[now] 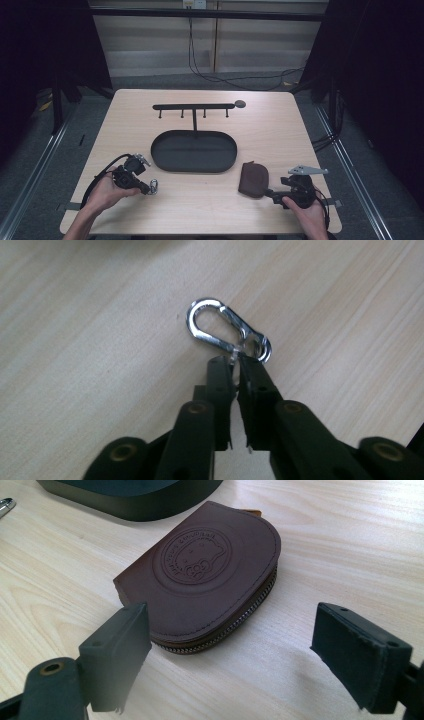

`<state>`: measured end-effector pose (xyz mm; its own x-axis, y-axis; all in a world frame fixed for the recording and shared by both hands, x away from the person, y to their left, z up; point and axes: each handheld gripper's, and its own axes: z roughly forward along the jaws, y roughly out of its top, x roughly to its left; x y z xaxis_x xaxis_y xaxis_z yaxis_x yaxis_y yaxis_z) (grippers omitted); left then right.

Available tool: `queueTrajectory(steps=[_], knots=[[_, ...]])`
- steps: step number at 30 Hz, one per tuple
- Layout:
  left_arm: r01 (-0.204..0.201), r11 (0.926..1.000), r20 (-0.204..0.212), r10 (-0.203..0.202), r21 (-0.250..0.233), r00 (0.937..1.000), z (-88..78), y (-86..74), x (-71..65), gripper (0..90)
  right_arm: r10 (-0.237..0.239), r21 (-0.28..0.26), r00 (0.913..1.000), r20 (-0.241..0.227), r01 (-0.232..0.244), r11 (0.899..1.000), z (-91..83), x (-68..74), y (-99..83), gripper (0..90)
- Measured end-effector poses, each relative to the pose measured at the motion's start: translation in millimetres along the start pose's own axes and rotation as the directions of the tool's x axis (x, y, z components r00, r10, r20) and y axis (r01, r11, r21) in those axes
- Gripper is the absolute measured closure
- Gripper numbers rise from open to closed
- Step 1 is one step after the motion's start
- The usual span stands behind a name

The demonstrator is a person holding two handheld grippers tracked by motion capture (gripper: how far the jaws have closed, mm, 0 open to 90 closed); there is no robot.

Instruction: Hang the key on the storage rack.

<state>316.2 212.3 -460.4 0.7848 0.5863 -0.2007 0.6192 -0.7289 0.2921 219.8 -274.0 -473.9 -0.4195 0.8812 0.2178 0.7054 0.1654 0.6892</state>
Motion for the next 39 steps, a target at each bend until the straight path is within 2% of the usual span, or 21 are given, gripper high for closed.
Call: queueTrajectory(steps=[1, 2, 8, 19, 22, 27, 28, 34, 39], knots=[[0.0, 1.0, 0.0, 0.0, 0.0, 1.0, 0.0, 0.0, 0.0, 86.0, 0.0, 0.001, 1.0, 0.0, 0.0, 1.0, 0.1, -0.1, 0.0, 15.3], [-0.009, 1.0, 0.017, 0.009, 0.001, 0.9998, -0.5, 0.0, -1.3, 86.4, 0.0, 0.001, 1.0, 0.0, 0.0, 1.0, 0.1, -0.1, 0.0, 15.3], [-0.034, 0.9994, 0.024, 0.034, 0.007, 0.9991, -1.7, 1.0, -6.5, 88.5, 0.001, -0.004, 1.0, 0.002, -0.001, 1.0, -0.2, -0.3, 0.1, 15.0], [-0.045, 0.9982, -0.006, 0.045, 0.04, 0.999, -5.4, 8.6, -14.3, 89.2, 0.0, -0.004, 1.0, 0.001, 0.0, 1.0, -0.2, -0.6, 0.0, 15.0], [-0.061, 0.9976, -0.021, 0.062, 0.033, 0.9978, -16.1, 12.1, -15.2, 89.2, 0.001, -0.004, 1.0, 0.002, -0.001, 1.0, -0.3, -0.4, 0.0, 15.0], [-0.06, 0.9979, -0.034, 0.061, 0.022, 0.9976, -26.7, 16.6, -13.3, 89.2, 0.001, -0.003, 1.0, 0.001, -0.001, 1.0, -0.2, -0.4, 0.0, 15.0], [-0.069, 0.9968, -0.04, 0.07, 0.04, 0.9967, -31.9, 19.1, -13.9, 89.2, 0.001, -0.003, 1.0, 0.002, -0.001, 1.0, -0.2, -0.5, 0.0, 15.0], [-0.087, 0.9936, -0.07, 0.092, 0.071, 0.9933, -45.1, 24.4, -17.3, 89.2, 0.001, -0.003, 1.0, 0.001, -0.001, 1.0, -0.1, -0.6, 0.0, 15.0], [-0.096, 0.9913, -0.074, 0.103, 0.09, 0.9919, -49.7, 27.1, -21.2, 89.3, 0.006, 0.0, 1.0, 0.003, -0.006, 1.0, -0.4, -0.6, -0.1, 15.0]])
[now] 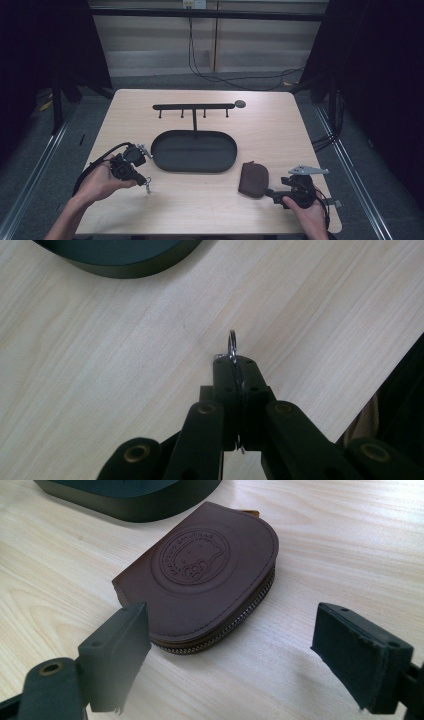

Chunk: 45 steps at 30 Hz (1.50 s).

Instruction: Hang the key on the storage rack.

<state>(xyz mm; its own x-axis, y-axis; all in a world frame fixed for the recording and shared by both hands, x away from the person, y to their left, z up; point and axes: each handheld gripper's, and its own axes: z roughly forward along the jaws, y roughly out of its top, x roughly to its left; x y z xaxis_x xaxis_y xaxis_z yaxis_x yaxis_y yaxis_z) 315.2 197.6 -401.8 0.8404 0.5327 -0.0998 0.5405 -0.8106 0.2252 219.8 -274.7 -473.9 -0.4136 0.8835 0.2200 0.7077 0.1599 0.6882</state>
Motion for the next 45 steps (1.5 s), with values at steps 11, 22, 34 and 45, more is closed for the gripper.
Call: queueTrajectory(steps=[11, 22, 34, 45], knots=[[-0.025, 0.9985, -0.032, 0.026, 0.049, 0.9992, -14.6, 14.5, -0.1, 89.3, -0.004, -0.003, 1.0, -0.002, 0.004, 1.0, 0.2, -0.1, 0.0, 15.0], [-0.007, 0.9989, -0.044, 0.009, 0.047, 0.999, -35.8, 28.1, 7.1, 89.4, -0.005, 0.001, 1.0, -0.001, 0.005, 1.0, 0.3, 0.7, 0.1, 14.9], [-0.023, 0.9993, -0.018, 0.024, 0.03, 0.9996, -50.0, 36.3, 12.6, 89.3, -0.01, 0.0, 1.0, -0.001, 0.01, 1.0, 0.2, 0.5, -0.1, 15.0], [-0.025, 0.9995, -0.044, 0.026, 0.019, 0.9987, -66.0, 52.2, 22.1, 89.4, -0.007, -0.001, 1.0, 0.0, 0.007, 1.0, 0.3, 0.1, -0.1, 15.0]])
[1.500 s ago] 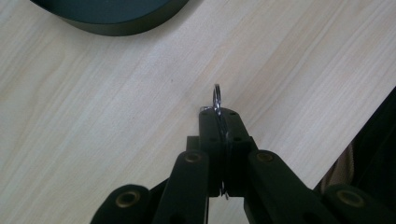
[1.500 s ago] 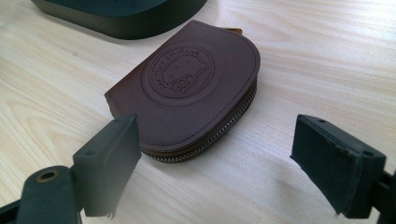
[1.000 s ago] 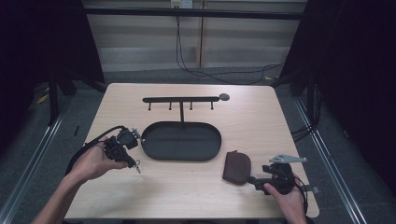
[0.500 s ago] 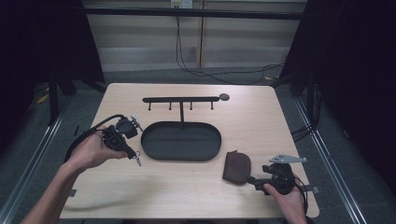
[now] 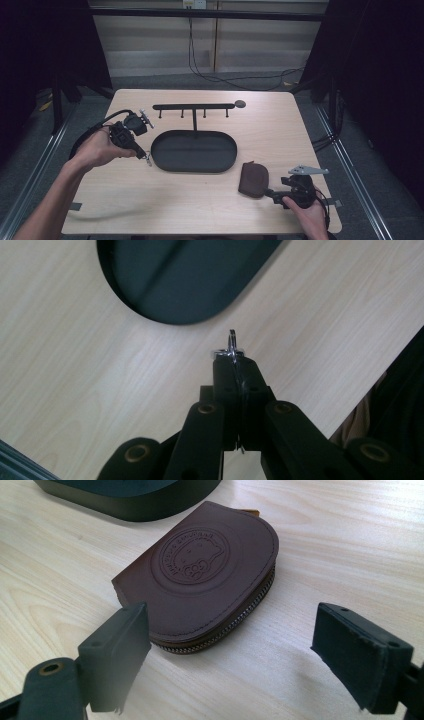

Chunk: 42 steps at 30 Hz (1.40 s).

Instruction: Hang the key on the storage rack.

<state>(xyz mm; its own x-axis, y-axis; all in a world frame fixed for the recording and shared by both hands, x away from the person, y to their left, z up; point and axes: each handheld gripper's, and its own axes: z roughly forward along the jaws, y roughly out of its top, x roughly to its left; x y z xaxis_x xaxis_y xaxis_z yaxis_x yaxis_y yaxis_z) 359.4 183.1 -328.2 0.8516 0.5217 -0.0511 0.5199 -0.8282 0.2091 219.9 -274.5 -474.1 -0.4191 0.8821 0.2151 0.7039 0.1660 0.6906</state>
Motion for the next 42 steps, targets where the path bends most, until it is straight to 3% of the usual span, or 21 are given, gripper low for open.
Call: queueTrajectory(steps=[1, 4, 8, 14, 22, 27, 36, 42], knots=[[0.012, 0.9999, 0.003, -0.012, -0.012, 0.9999, -1.8, 1.4, 0.7, 89.4, 0.0, 0.0, 1.0, 0.0, 0.0, 1.0, 0.0, 0.0, 0.0, 15.0], [0.0, 1.0, 0.006, -0.001, 0.009, 1.0, -8.2, 7.8, 3.7, 89.5, 0.004, 0.0, 1.0, -0.002, -0.004, 1.0, 0.0, -0.2, 0.0, 15.0], [0.02, 0.9995, -0.01, -0.02, -0.026, 0.9998, -19.9, 15.1, 8.6, 89.5, 0.001, 0.0, 1.0, -0.005, -0.001, 1.0, 0.0, 0.1, 0.0, 15.0], [0.018, 0.9994, -0.011, -0.018, -0.028, 0.9998, -30.6, 26.2, 12.1, 89.5, 0.004, 0.0, 1.0, -0.006, -0.004, 1.0, 0.0, -0.2, -0.1, 15.0], [0.051, 0.9976, -0.028, -0.052, -0.046, 0.9982, -31.9, 34.7, 18.8, 89.6, 0.004, -0.001, 0.9999, -0.009, -0.004, 1.0, 0.0, -0.5, -0.1, 15.0], [0.064, 0.997, -0.016, -0.064, -0.044, 0.9978, -30.5, 41.3, 23.6, 89.5, 0.005, -0.001, 0.9999, -0.009, -0.005, 1.0, 0.0, -0.6, -0.1, 15.0], [0.056, 0.9982, -0.016, -0.057, -0.019, 0.9983, -38.5, 59.0, 28.9, 89.5, 0.007, -0.001, 0.9999, -0.011, -0.007, 1.0, -0.4, -0.4, -0.2, 15.0], [0.068, 0.9977, -0.024, -0.068, 0.004, 0.9974, -33.4, 69.9, 35.2, 89.5, 0.003, -0.004, 0.9999, -0.014, -0.003, 1.0, -0.6, 0.3, -0.2, 15.0]])
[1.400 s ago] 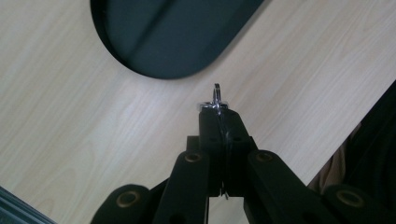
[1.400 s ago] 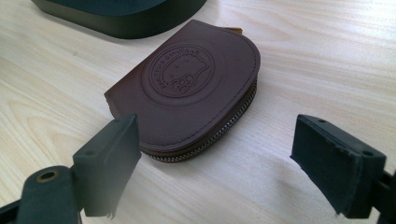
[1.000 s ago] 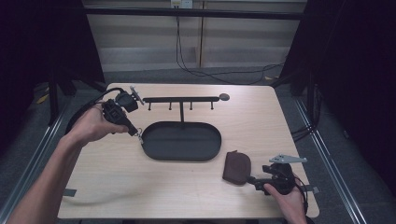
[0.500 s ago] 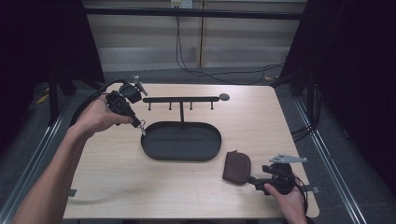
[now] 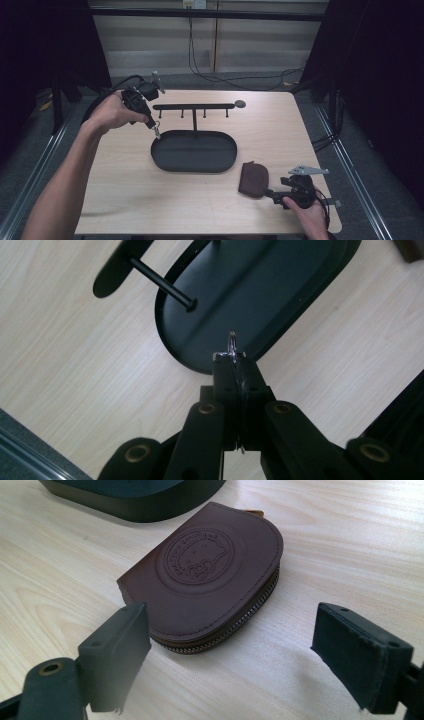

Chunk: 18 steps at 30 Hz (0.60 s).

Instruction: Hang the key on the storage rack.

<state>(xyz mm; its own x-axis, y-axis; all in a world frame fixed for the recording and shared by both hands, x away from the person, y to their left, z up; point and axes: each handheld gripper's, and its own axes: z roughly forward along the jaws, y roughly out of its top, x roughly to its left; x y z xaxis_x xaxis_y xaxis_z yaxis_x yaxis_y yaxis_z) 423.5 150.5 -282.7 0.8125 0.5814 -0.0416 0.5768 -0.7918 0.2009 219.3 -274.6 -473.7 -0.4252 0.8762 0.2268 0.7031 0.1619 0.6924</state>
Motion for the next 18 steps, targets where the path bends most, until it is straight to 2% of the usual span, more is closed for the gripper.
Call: queueTrajectory(steps=[4, 6, 12, 18], knots=[[0.016, 0.9999, -0.006, -0.016, 0.004, 0.9998, 0.9, 5.2, 5.0, 89.5, 0.0, 0.0, 1.0, -0.002, 0.0, 1.0, 0.1, -0.3, 0.0, 15.0], [0.001, 1.0, -0.016, -0.001, 0.004, 0.9999, -0.2, 8.2, 6.8, 89.6, 0.001, 0.001, 1.0, -0.005, -0.001, 1.0, 0.4, -0.5, 0.1, 14.9], [0.006, 1.0, -0.003, -0.006, 0.003, 1.0, 1.8, 17.1, 11.1, 89.5, -0.001, -0.002, 1.0, -0.008, 0.001, 1.0, -0.1, -0.1, -0.1, 14.9], [0.036, 0.9993, -0.031, -0.035, 0.01, 0.9989, 8.0, 18.4, 14.7, 89.5, -0.001, -0.002, 0.9999, -0.01, 0.001, 1.0, -0.1, -0.2, -0.2, 14.9]])
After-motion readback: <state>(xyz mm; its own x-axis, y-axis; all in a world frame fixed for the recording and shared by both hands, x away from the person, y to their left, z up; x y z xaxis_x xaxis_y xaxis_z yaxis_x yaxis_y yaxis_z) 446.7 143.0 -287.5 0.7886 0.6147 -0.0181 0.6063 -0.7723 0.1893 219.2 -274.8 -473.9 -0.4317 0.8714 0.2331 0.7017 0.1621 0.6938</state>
